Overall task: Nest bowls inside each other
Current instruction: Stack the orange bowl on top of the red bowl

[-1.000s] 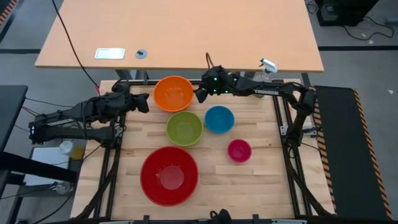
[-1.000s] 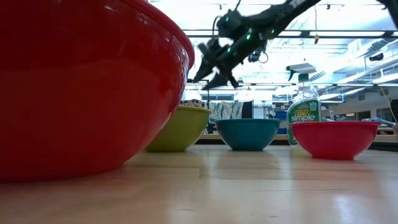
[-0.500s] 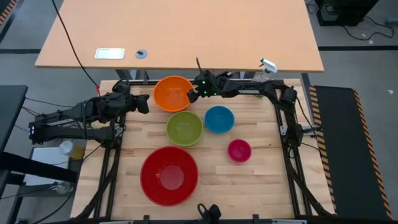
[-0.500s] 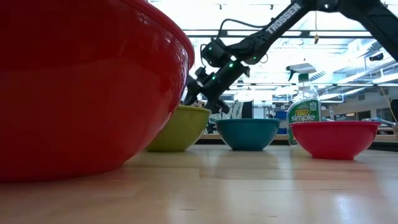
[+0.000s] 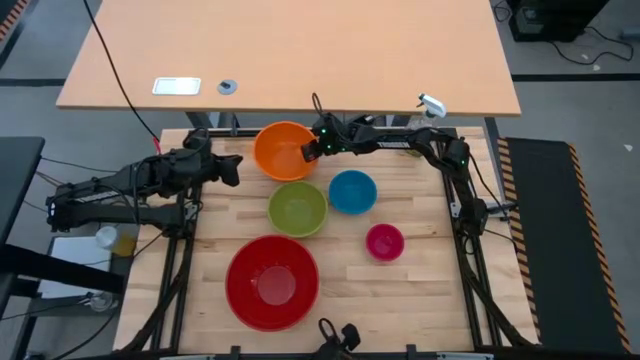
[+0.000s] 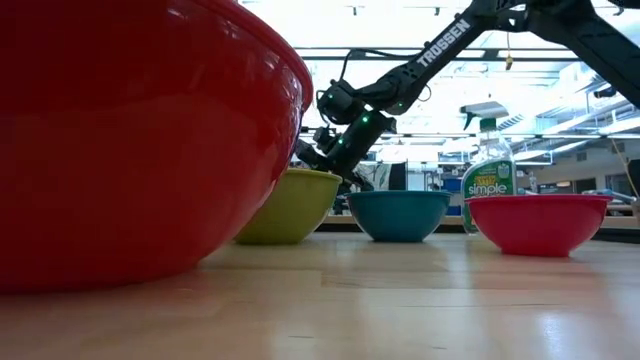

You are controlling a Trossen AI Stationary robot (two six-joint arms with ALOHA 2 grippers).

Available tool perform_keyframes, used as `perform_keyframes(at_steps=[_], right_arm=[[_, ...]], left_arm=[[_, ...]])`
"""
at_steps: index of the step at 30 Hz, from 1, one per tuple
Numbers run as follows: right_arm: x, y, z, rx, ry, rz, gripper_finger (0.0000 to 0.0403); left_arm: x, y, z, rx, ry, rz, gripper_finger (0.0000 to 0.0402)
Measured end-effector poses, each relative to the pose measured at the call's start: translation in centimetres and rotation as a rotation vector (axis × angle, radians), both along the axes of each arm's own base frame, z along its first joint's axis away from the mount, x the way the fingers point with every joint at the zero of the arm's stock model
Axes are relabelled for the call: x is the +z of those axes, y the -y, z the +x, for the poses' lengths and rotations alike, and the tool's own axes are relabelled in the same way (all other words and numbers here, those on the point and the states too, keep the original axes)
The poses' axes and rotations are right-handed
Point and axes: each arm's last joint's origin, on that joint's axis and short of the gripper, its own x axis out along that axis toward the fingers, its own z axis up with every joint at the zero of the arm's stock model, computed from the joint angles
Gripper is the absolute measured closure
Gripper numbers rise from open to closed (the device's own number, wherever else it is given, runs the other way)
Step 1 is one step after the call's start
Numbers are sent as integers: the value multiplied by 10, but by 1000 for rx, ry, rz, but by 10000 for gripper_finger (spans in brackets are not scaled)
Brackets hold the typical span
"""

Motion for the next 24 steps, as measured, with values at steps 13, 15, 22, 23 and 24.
perform_keyframes(at_steps=[13, 15, 22, 23, 24], right_arm=[[3, 0, -1, 36, 0, 57, 381], [7, 3, 1, 33, 5, 51, 383], [39, 9, 9, 121, -1, 5, 385], [46, 8, 11, 147, -7, 0, 385], [53, 7, 12, 174, -8, -6, 385]], left_arm=[[0, 1, 1, -27, 3, -13, 331], [0, 1, 1, -27, 3, -14, 331], [0, 1, 1, -29, 0, -9, 331], [0, 1, 0, -37, -10, 4, 331], [1, 1, -1, -46, -21, 21, 331]])
